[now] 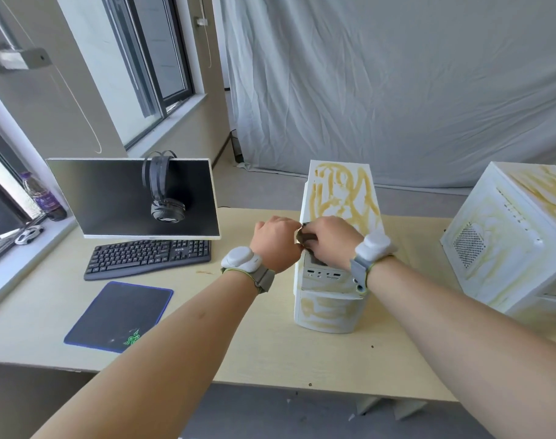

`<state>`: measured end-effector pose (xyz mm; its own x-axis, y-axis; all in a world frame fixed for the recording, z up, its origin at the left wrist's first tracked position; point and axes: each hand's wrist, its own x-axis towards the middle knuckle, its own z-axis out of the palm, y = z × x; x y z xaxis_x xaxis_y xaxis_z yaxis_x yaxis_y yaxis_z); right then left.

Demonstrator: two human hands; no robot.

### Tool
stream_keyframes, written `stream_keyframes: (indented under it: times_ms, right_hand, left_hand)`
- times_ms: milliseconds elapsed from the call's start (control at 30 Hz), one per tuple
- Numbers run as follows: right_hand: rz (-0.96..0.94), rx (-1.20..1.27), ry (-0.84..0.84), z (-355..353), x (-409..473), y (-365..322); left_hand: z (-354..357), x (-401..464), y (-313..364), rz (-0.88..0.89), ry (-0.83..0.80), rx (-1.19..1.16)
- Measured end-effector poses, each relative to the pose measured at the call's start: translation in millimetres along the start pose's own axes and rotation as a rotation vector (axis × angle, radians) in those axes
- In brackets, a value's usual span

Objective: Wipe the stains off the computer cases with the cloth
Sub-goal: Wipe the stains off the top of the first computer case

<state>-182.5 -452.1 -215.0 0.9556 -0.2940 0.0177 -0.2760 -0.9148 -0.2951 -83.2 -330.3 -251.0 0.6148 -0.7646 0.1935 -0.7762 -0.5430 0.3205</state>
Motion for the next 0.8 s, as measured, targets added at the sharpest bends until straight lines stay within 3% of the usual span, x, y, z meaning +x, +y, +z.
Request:
stream_keyframes:
  times_ms: [100, 200, 300, 367, 467, 533, 667, 800]
  right_hand:
    - [-0.073, -0.048, 0.040, 21.5, -10.9, 5.4]
    - [-0.084, -0.149, -0.038, 9.4, -21.5, 17.6]
    - [0.021, -0.147, -0.108, -11.2, -17.4, 23.3]
    - [0.065, -0.089, -0.056, -12.8, -12.4, 21.4]
    - [-0.017, -0.016, 0.080, 11.2, -15.2, 14.4]
    - [-0.053, -0.021, 0.110, 22.2, -18.4, 15.5]
    - [-0.064, -0.094, 0.002, 7.0, -27.0, 32.5]
    - [0.105, 0.267, -0.009, -13.9, -32.7, 40.9]
  left_hand:
    - [4.2, 2.6, 5.9, -0.002, -0.015, 0.033]
    - [2.8, 4.3, 14.0, 0.044, -0.092, 0.020]
    - [-1.2, 4.9, 16.1, 0.068, -0.082, 0.034]
    - [-2.1, 5.8, 12.9, 0.039, -0.058, 0.034]
    - [-4.6, 6.5, 14.2, 0.015, -0.087, 0.027]
    - [-5.6, 8.5, 17.3, 0.021, -0.111, 0.113]
    - [-9.6, 13.3, 26.1, 0.065, -0.146, 0.354]
    - [-10.8, 15.7, 38.9, 0.079, -0.145, 0.361]
